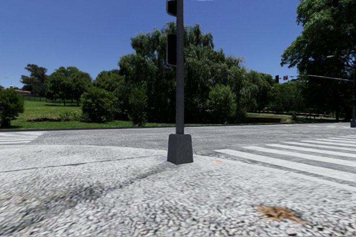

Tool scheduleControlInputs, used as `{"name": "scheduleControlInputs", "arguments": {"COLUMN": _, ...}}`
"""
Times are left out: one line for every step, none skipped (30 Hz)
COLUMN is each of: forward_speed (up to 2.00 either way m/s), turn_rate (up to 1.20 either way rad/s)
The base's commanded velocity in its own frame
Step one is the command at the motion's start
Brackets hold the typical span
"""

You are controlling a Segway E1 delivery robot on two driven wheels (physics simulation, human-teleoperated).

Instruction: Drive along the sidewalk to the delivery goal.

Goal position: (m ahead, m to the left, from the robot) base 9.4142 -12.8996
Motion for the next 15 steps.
{"name": "scheduleControlInputs", "arguments": {"forward_speed": 1.65, "turn_rate": -0.68}}
{"name": "scheduleControlInputs", "arguments": {"forward_speed": 1.65, "turn_rate": -0.68}}
{"name": "scheduleControlInputs", "arguments": {"forward_speed": 1.65, "turn_rate": -0.68}}
{"name": "scheduleControlInputs", "arguments": {"forward_speed": 1.65, "turn_rate": -0.68}}
{"name": "scheduleControlInputs", "arguments": {"forward_speed": 1.65, "turn_rate": -0.68}}
{"name": "scheduleControlInputs", "arguments": {"forward_speed": 1.65, "turn_rate": -0.68}}
{"name": "scheduleControlInputs", "arguments": {"forward_speed": 1.65, "turn_rate": -0.68}}
{"name": "scheduleControlInputs", "arguments": {"forward_speed": 1.65, "turn_rate": -0.68}}
{"name": "scheduleControlInputs", "arguments": {"forward_speed": 1.65, "turn_rate": -0.68}}
{"name": "scheduleControlInputs", "arguments": {"forward_speed": 1.65, "turn_rate": -0.68}}
{"name": "scheduleControlInputs", "arguments": {"forward_speed": 1.65, "turn_rate": -0.68}}
{"name": "scheduleControlInputs", "arguments": {"forward_speed": 1.65, "turn_rate": -0.68}}
{"name": "scheduleControlInputs", "arguments": {"forward_speed": 1.65, "turn_rate": -0.68}}
{"name": "scheduleControlInputs", "arguments": {"forward_speed": 1.65, "turn_rate": -0.68}}
{"name": "scheduleControlInputs", "arguments": {"forward_speed": 1.65, "turn_rate": -0.68}}
